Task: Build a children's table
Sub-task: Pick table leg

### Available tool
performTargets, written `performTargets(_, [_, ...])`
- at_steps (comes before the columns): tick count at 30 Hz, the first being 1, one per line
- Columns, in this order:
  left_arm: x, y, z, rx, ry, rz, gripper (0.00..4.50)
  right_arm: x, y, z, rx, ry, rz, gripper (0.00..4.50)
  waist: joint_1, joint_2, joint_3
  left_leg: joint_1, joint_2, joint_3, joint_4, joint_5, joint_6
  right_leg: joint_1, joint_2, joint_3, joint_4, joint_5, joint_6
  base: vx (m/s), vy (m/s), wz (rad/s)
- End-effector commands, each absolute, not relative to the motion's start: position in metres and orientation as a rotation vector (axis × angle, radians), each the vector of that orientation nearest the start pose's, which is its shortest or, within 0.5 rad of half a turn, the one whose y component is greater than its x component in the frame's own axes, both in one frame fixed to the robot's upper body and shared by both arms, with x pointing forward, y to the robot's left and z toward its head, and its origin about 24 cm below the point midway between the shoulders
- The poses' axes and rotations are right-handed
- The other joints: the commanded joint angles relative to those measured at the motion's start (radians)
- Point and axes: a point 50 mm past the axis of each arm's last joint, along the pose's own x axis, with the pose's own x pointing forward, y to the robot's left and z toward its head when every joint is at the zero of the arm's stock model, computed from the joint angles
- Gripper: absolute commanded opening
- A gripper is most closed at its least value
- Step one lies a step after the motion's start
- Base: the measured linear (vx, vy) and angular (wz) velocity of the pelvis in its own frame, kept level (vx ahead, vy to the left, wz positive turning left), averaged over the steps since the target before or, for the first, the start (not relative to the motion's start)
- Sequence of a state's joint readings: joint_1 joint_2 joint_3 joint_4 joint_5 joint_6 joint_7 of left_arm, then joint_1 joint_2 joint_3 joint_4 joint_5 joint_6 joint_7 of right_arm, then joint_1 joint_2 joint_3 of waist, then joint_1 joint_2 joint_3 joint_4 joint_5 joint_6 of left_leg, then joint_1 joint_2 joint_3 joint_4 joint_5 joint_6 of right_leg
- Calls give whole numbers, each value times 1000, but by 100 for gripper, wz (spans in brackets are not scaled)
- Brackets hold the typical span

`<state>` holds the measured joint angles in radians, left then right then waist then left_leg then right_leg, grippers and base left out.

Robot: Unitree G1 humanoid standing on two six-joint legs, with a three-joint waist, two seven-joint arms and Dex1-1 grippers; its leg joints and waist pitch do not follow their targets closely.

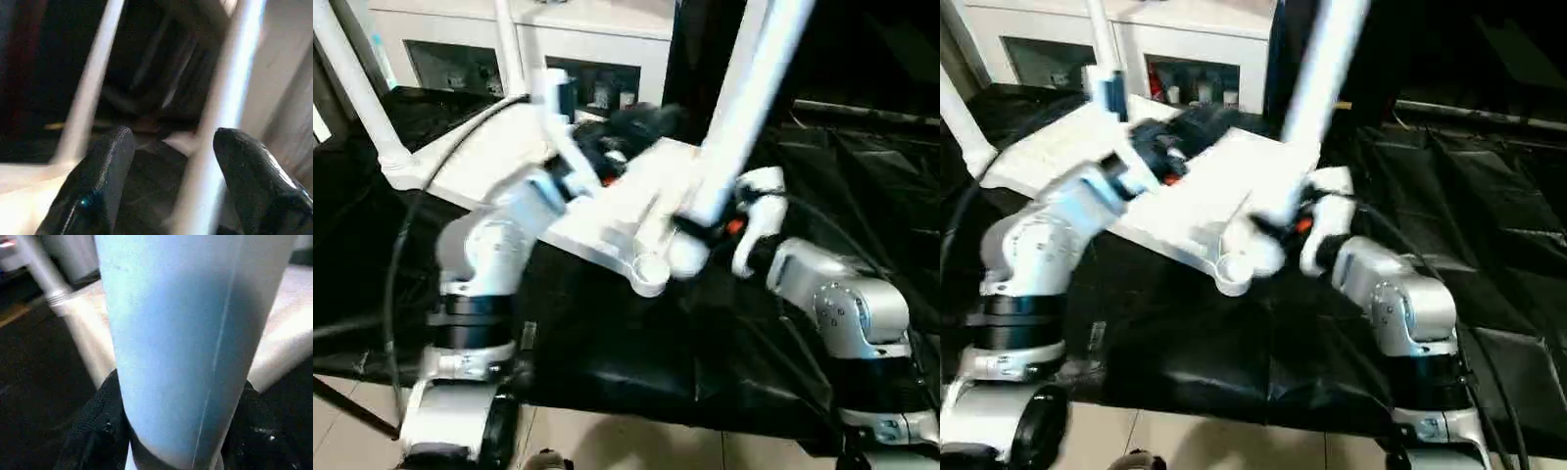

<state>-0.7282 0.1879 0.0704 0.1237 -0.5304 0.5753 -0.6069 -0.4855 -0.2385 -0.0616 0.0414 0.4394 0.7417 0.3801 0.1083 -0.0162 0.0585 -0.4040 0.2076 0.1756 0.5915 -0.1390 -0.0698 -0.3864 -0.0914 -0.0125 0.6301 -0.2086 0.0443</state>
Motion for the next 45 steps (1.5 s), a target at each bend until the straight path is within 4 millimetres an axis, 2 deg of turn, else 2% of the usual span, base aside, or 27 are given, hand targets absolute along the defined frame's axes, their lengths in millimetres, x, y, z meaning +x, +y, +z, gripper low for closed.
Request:
performTargets(1, [343, 100, 167, 0, 21, -921, 311, 329, -156, 121, 157, 230, 459, 191, -6, -7, -80, 31, -1, 8, -64, -148, -52, 31, -15, 11, -70, -78, -126, 0, 0, 0])
performTargets(2, [343, 102, 143, 311, 108, -960, 311, 328, -160, 119, 124, 237, 441, 191, -5, -8, -80, 33, 0, 6, -66, -155, -55, 30, -16, 11, -78, -106, -100, 0, 0, 0])
performTargets(3, [343, 102, 142, 324, 113, -961, 311, 328, -160, 118, 124, 237, 441, 191, -3, -5, -80, 34, 2, 4, -67, -166, -59, 27, -16, 12, -79, -133, -69, 0, 0, 0])
performTargets(4, [343, 102, 142, 324, 113, -961, 311, 328, -160, 118, 124, 237, 441, 191, -7, -5, -79, 33, 1, 5, -67, -164, -68, 27, -16, 13, -73, -119, -71, 0, 0, 0])
performTargets(6, [343, 102, 142, 324, 113, -961, 311, 328, -160, 118, 124, 237, 441, 191, -8, -1, -85, 34, 2, 6, -64, -127, -79, 30, -17, 10, -59, -15, -126, 0, 0, 0])
performTargets(8, [343, 102, 142, 324, 113, -961, 311, 328, -160, 118, 124, 237, 441, 191, -7, -4, -84, 31, 1, 8, -62, -118, -68, 32, -17, 9, -55, 31, -166, 0, 0, 0])
performTargets(10, [343, 102, 142, 324, 113, -961, 311, 328, -160, 118, 124, 237, 441, 191, -8, -6, -83, 30, 0, 9, -62, -126, -58, 34, -18, 10, -56, 28, -182, 0, 0, 0])
performTargets(11, [343, 104, 132, 444, 148, -989, 311, 328, -161, 118, 125, 240, 440, 191, -9, -6, -80, 29, -1, 9, -63, -143, -53, 34, -20, 10, -62, -6, -180, 0, 0, 0])
performTargets(12, [347, 109, 110, 615, 247, -1014, 311, 327, -163, 119, 131, 237, 433, 191, -8, 15, -81, 32, 0, 6, -63, -156, -57, 31, -21, 11, -61, -25, -172, 0, 0, 0])
performTargets(13, [350, 114, 96, 718, 321, -1029, 311, 326, -164, 119, 136, 234, 428, 191, -13, 5, -78, 34, -3, 8, -64, -187, -60, 29, -17, 13, -73, -79, -139, 0, 0, 0])
performTargets(15, [353, 121, 76, 820, 422, -1033, 311, 326, -166, 119, 139, 228, 418, 191, -17, 0, -77, 31, -6, 4, -70, -213, -75, 32, -19, 15, -79, -135, -109, 0, 0, 0])
performTargets(16, [353, 122, 73, 836, 439, -1039, 311, 326, -166, 119, 138, 227, 417, 191, -19, 8, -81, 34, -3, 3, -69, -214, -87, 31, -22, 15, -75, -131, -110, 0, 0, 0])
performTargets(18, [353, 124, 69, 847, 470, -1050, 311, 326, -166, 119, 136, 223, 412, 191, -21, 7, -83, 34, 0, 2, -68, -202, -89, 31, -22, 13, -68, -79, -143, 0, 0, 0])
performTargets(19, [353, 125, 66, 855, 482, -1052, 311, 326, -166, 119, 133, 220, 410, 191, -20, 6, -84, 33, 1, 4, -67, -188, -78, 31, -22, 12, -64, -28, -178, 0, 0, 0])
performTargets(23, [357, 125, 61, 887, 492, -1057, 311, 326, -166, 119, 124, 214, 407, 191, -19, 8, -85, 34, 1, 4, -65, -191, -62, 35, -24, 12, -63, -12, -204, 0, 0, 0])
performTargets(29, [362, 123, 60, 882, 491, -1076, 311, 326, -168, 121, 119, 206, 408, 191, -17, 6, -84, 35, 2, 5, -65, -199, -53, 36, -26, 13, -64, -12, -220, 0, 0, 0])
performTargets(30, [362, 122, 61, 866, 496, -1087, 284, 327, -168, 121, 116, 204, 410, 191, -17, 7, -84, 36, 2, 5, -65, -199, -50, 35, -26, 12, -64, -9, -227, 0, 0, 0])
performTargets(33, [360, 120, 62, 827, 515, -1140, 277, 328, -170, 122, 108, 201, 410, 191, -15, 6, -84, 36, 3, 5, -64, -192, -44, 36, -28, 12, -63, 2, -237, 0, 0, 0])
performTargets(37, [352, 120, 61, 803, 578, -1278, 235, 330, -171, 123, 100, 195, 411, 191, -16, 5, -83, 35, 2, 7, -64, -184, -34, 37, -28, 12, -63, 8, -249, 0, 0, 0])
performTargets(40, [345, 119, 61, 788, 616, -1366, 227, 330, -171, 123, 92, 193, 412, 191, -16, 4, -82, 35, 4, 7, -65, -185, -31, 37, -30, 12, -61, 5, -252, 0, 0, 0])
performTargets(41, [344, 118, 61, 785, 619, -1381, 200, 330, -171, 123, 87, 193, 413, 191, -16, 7, -82, 36, 6, 7, -65, -188, -30, 36, -30, 12, -60, 6, -255, 0, 0, 0])
performTargets(44, [339, 121, 59, 808, 654, -1412, 191, 330, -169, 121, 73, 194, 419, 191, -17, 6, -80, 37, 6, 8, -67, -205, -30, 34, -29, 12, -63, -17, -254, 0, 0, 0])
performTargets(45, [339, 121, 59, 808, 654, -1412, 191, 330, -169, 121, 73, 194, 419, 191, -15, 9, -81, 38, 7, 7, -67, -209, -33, 34, -31, 12, -64, -26, -254, 0, 0, 0])
